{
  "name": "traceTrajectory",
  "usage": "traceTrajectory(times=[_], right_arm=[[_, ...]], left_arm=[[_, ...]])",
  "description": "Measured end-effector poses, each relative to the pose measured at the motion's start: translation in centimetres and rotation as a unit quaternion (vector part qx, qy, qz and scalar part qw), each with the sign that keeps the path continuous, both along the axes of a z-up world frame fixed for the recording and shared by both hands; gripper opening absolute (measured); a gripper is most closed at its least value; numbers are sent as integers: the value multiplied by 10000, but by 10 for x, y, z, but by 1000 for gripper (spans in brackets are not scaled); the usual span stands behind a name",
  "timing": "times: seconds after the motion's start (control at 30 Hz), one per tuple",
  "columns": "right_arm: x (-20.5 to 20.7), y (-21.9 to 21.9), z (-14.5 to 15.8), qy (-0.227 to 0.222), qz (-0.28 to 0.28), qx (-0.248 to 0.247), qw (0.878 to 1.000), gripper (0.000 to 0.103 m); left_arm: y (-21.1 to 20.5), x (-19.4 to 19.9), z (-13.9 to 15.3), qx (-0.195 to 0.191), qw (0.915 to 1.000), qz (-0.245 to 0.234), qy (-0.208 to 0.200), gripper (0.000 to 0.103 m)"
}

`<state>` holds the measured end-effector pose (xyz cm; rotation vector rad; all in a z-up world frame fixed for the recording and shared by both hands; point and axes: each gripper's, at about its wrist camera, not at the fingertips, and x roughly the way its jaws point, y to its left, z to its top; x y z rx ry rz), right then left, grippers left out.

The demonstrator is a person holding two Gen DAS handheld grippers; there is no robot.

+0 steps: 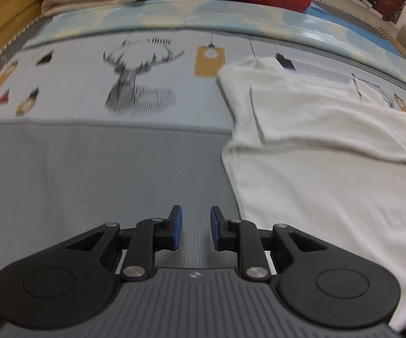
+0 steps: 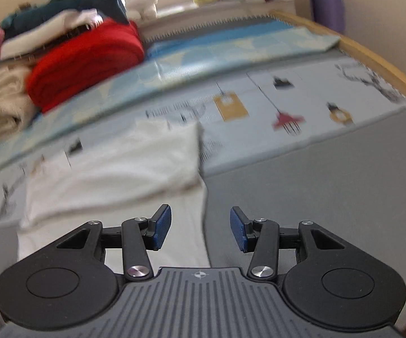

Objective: Fold small clothes
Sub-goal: 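Grasp the shirt hem with the left gripper while the right gripper grasps the hem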

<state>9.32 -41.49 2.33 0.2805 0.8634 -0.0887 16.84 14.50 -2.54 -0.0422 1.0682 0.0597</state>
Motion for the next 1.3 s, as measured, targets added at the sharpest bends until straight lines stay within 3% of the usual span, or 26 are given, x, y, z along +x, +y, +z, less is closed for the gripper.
traceTrajectory(times=[0.13,0.33,0.6,0.87,1.07,1.23,1.3], right_arm=[[-33,-3,-27,370,88,151,9992,49],[-72,-7,-69,1097,437,256,9927,49],[-89,-1,-86,1450,937,206,9848,49],[-82,16,-90,1692,1394,-307,9752,45],[-82,19,-88,1685,1406,-434,9747,33],[-83,18,-87,1671,1348,-406,9758,14],[-83,18,-87,1652,1371,-401,9759,8]], left_arm=[[-1,-45,-14,-420,9982,3,439,24],[-19,-96,-42,-735,9919,-196,1021,24],[-13,-106,-50,-778,9890,5,1254,27],[-20,-112,-57,-708,9882,-140,1353,27],[-22,-114,-60,-704,9869,-264,1426,27],[-33,-118,-63,-599,9861,-487,1471,27],[-35,-119,-63,-550,9860,-582,1463,22]])
